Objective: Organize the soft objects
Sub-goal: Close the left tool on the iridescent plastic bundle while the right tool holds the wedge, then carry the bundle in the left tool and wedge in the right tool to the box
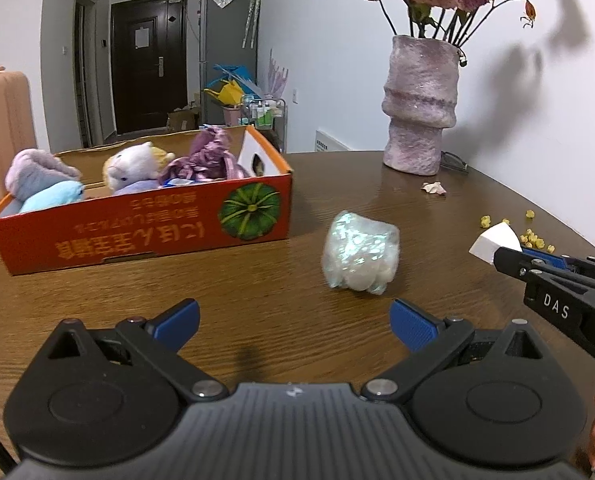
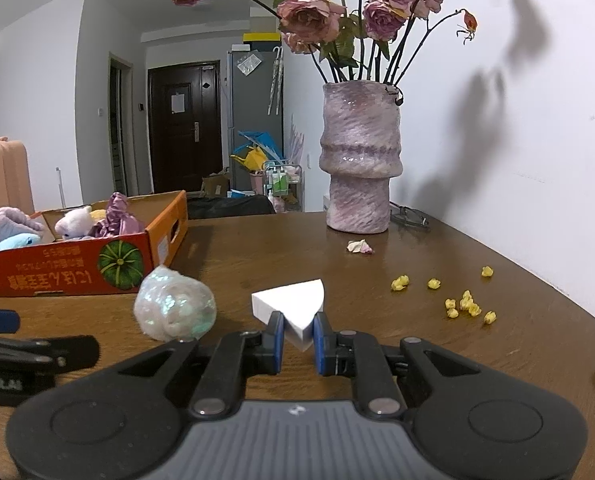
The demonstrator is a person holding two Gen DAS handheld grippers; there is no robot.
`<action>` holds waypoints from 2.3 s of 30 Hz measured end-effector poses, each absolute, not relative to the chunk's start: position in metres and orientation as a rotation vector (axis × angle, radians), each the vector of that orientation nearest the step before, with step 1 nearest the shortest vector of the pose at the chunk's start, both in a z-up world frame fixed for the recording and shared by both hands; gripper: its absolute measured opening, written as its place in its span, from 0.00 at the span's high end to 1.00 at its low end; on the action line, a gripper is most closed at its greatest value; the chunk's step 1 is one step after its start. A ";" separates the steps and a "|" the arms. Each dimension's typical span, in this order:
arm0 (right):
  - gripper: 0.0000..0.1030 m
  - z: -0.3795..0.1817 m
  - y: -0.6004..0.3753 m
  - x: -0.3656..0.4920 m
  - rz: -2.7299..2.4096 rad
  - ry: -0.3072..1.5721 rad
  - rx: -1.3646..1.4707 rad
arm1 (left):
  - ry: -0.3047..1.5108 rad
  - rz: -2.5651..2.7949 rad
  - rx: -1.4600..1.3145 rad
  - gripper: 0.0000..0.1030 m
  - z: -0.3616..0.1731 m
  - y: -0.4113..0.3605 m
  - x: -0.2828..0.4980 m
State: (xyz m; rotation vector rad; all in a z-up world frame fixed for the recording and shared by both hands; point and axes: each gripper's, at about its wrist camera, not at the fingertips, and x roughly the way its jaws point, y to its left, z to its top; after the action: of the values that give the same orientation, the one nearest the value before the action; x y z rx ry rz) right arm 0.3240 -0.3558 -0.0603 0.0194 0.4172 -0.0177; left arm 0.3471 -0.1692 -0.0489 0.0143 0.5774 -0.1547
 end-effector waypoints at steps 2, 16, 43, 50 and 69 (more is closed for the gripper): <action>0.85 -0.060 -0.359 0.327 -0.019 0.412 0.017 | 0.578 -0.160 0.021 0.00 -0.050 -0.177 0.353; 0.85 -0.063 -0.380 0.356 -0.036 0.410 0.001 | 0.591 -0.164 0.029 0.00 -0.056 -0.213 0.397; 0.85 -0.065 -0.386 0.376 -0.032 0.405 -0.028 | 0.637 -0.232 0.042 0.50 -0.068 -0.225 0.430; 0.85 -0.064 -0.382 0.372 -0.037 0.388 -0.047 | 0.611 -0.220 0.038 0.52 -0.065 -0.221 0.423; 0.85 -0.060 -0.365 0.359 -0.043 0.357 -0.026 | 0.535 -0.162 0.005 0.52 -0.051 -0.191 0.392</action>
State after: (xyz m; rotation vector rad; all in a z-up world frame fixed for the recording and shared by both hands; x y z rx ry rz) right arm 0.3594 -0.3649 -0.0596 -0.0262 0.3573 -0.0430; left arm 0.3917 -0.1911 -0.0515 0.0050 0.5349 -0.1620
